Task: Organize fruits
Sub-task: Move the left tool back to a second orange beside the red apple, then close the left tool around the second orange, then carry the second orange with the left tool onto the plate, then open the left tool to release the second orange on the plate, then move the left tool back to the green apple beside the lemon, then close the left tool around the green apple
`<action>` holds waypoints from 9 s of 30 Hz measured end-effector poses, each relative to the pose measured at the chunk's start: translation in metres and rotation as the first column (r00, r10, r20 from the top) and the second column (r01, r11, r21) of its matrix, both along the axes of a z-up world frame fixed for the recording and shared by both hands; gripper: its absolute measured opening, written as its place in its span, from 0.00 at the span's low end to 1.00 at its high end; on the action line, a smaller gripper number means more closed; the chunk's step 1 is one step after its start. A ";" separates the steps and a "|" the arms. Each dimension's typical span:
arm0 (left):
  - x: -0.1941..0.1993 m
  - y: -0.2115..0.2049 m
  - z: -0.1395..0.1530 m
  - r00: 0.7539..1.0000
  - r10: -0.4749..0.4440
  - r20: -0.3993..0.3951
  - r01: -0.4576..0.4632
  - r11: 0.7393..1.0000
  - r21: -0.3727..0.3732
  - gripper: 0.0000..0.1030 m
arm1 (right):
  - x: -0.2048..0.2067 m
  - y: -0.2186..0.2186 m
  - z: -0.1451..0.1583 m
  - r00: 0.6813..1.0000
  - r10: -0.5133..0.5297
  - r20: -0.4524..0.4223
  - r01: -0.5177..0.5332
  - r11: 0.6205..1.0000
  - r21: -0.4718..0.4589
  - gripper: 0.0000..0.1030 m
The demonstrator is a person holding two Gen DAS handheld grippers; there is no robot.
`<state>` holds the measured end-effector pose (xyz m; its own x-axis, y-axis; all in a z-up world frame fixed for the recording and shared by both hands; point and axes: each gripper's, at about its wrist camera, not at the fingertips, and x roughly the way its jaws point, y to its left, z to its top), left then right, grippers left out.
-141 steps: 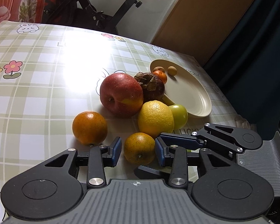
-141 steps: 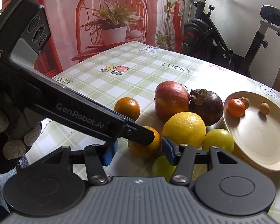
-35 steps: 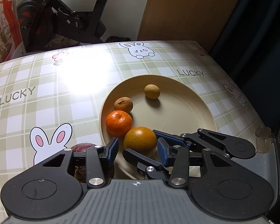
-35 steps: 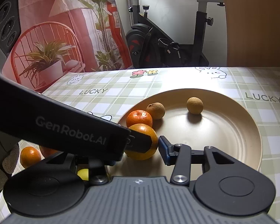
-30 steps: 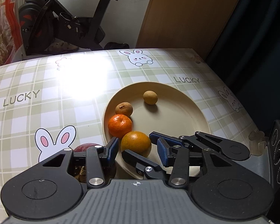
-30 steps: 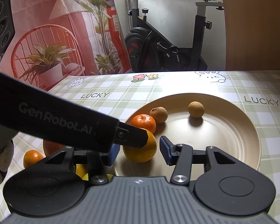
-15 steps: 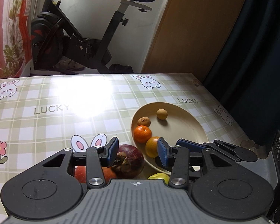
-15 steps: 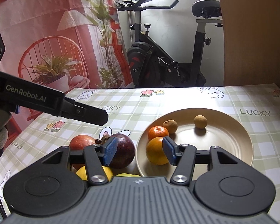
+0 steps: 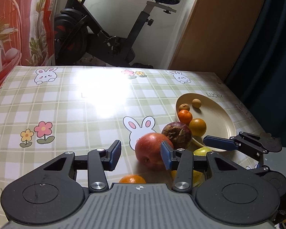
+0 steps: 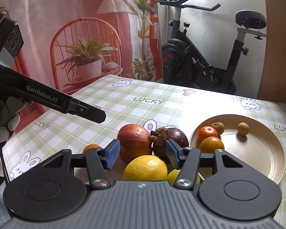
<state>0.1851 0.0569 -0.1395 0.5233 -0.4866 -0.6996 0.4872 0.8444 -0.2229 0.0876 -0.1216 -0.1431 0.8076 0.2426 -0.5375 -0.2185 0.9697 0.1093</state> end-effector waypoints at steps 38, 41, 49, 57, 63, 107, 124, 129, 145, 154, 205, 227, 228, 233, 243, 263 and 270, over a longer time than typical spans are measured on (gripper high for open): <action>-0.001 0.026 -0.052 0.986 -0.017 -0.165 0.006 0.998 -0.067 0.47 | 0.042 0.087 -0.043 0.963 0.219 -0.159 -0.238 0.964 -0.118 0.53; -0.001 0.026 -0.055 0.984 -0.021 -0.176 0.010 0.998 -0.060 0.47 | 0.044 0.086 -0.045 0.964 0.209 -0.163 -0.228 0.968 -0.108 0.52; -0.005 0.022 -0.060 0.986 -0.031 -0.165 0.024 0.999 -0.045 0.44 | 0.044 0.089 -0.046 0.968 0.195 -0.158 -0.213 0.971 -0.107 0.51; -0.011 0.020 -0.058 0.989 -0.041 -0.144 0.039 0.999 -0.019 0.44 | 0.040 0.090 -0.047 0.969 0.195 -0.155 -0.213 0.971 -0.109 0.45; -0.015 0.021 -0.058 0.990 -0.044 -0.137 0.042 0.999 -0.012 0.44 | 0.036 0.090 -0.048 0.967 0.201 -0.155 -0.218 0.970 -0.107 0.44; -0.035 -0.042 0.009 0.994 -0.108 -0.015 0.109 0.992 0.057 0.44 | -0.006 0.023 0.000 0.995 0.083 0.050 -0.084 0.996 0.028 0.44; -0.028 -0.158 0.010 0.970 -0.241 -0.028 0.242 0.962 0.124 0.44 | -0.022 -0.086 -0.008 0.988 -0.146 0.050 0.136 0.976 0.170 0.44; -0.022 -0.187 -0.002 0.964 -0.261 -0.060 0.267 0.953 0.143 0.44 | -0.021 -0.107 -0.017 0.979 -0.201 0.016 0.195 0.964 0.181 0.44; -0.007 -0.199 -0.030 0.969 -0.224 -0.104 0.238 0.958 0.157 0.44 | -0.012 -0.108 -0.041 0.968 -0.252 -0.024 0.252 0.956 0.151 0.44; -0.011 -0.193 -0.028 0.975 -0.209 -0.080 0.219 0.965 0.143 0.44 | -0.012 -0.099 -0.049 0.967 -0.254 -0.008 0.254 0.965 0.062 0.44; -0.053 -0.072 -0.012 1.000 0.024 -0.013 -0.025 0.998 -0.063 0.44 | -0.042 -0.055 -0.050 0.993 -0.064 0.097 0.063 0.998 0.007 0.45; -0.035 -0.128 -0.021 0.993 -0.116 -0.024 0.116 0.993 0.028 0.44 | -0.035 -0.060 -0.054 0.998 -0.051 0.030 0.049 0.997 0.061 0.46; -0.033 -0.130 -0.023 0.993 -0.117 -0.028 0.118 0.992 0.031 0.44 | -0.035 -0.061 -0.054 0.998 -0.051 0.028 0.049 0.997 0.066 0.46; -0.025 -0.135 -0.028 0.990 -0.128 -0.055 0.130 0.991 0.036 0.44 | -0.033 -0.064 -0.055 0.999 -0.051 0.015 0.050 0.995 0.082 0.46; -0.023 -0.137 -0.036 0.988 -0.138 -0.076 0.141 0.989 0.046 0.43 | -0.027 -0.064 -0.056 0.999 -0.048 -0.015 0.049 0.995 0.082 0.46; -0.036 -0.124 -0.037 0.990 -0.115 -0.086 0.114 0.993 -0.015 0.43 | -0.023 -0.056 -0.062 0.999 -0.034 -0.032 0.035 0.999 0.036 0.47; -0.035 -0.124 -0.038 0.988 -0.114 -0.099 0.113 0.993 -0.019 0.43 | -0.031 -0.055 -0.060 0.999 -0.035 -0.007 0.035 0.999 0.018 0.47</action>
